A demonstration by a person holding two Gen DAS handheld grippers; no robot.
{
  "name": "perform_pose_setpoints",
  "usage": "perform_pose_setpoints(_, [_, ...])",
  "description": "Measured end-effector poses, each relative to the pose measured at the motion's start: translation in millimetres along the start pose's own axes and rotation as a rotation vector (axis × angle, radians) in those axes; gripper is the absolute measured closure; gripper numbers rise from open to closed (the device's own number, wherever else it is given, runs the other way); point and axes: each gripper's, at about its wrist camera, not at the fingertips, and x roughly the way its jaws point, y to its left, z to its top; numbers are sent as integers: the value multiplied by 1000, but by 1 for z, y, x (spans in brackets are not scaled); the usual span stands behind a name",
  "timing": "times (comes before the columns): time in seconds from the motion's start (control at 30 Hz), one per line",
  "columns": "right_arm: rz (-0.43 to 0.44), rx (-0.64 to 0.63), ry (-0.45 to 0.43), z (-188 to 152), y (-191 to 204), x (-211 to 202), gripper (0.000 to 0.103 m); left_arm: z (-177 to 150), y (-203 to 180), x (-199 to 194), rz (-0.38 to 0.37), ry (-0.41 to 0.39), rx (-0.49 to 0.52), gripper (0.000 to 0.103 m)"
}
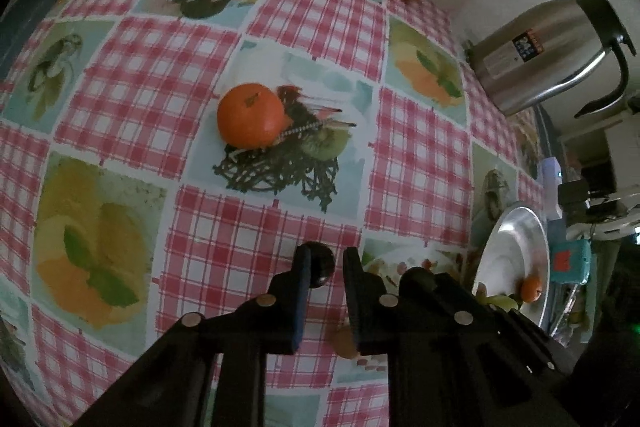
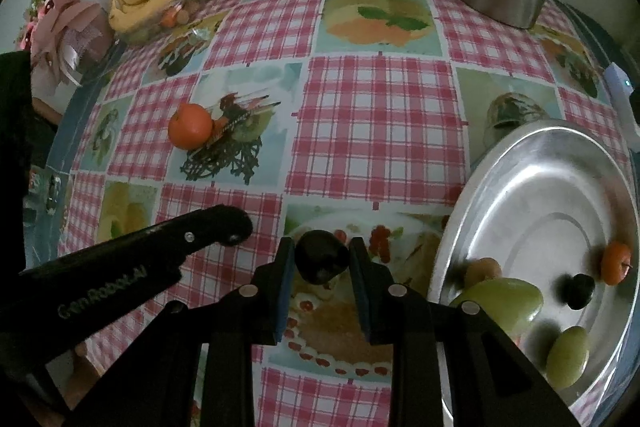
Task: Organize fruits
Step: 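Lift both dark plums off the tablecloth with both tools, then carry both dark plums over the steel plate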
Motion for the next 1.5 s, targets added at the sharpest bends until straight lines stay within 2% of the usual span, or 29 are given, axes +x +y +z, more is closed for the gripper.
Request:
perform_pose_setpoints(0.27, [8,16,-20,3,-4,-7,74,2,8,-5,19,-15,-9,82])
perform_pose_setpoints(0.43, [9,17,-13,2,-4,-5,74,1,9,5,44,6,-8,71])
perform_pose_setpoints(0.5, [10,18,-12,3,-4,-6,74,1,7,9,59,11,0,58])
perform_pose_setpoints(0.57, [9,17,-12,3,-4,-5,74,1,6,10,58,10,9,55])
perform_pose_setpoints(0.83, [-2,15,-1,1,-6,-3,74,-3,-1,21,87,24,21,56])
perform_pose_setpoints(0.9, [-1,18,4,1,-6,-2,74,-3,-1,22,98,21,21,68])
perform_pose_setpoints(1.07, [3,24,-3,1,-7,-4,74,-2,2,20,82,18,9,76])
perform_pose_setpoints(1.5, [10,49,-50,3,-13,-23,74,0,0,-16,36,-60,20,76])
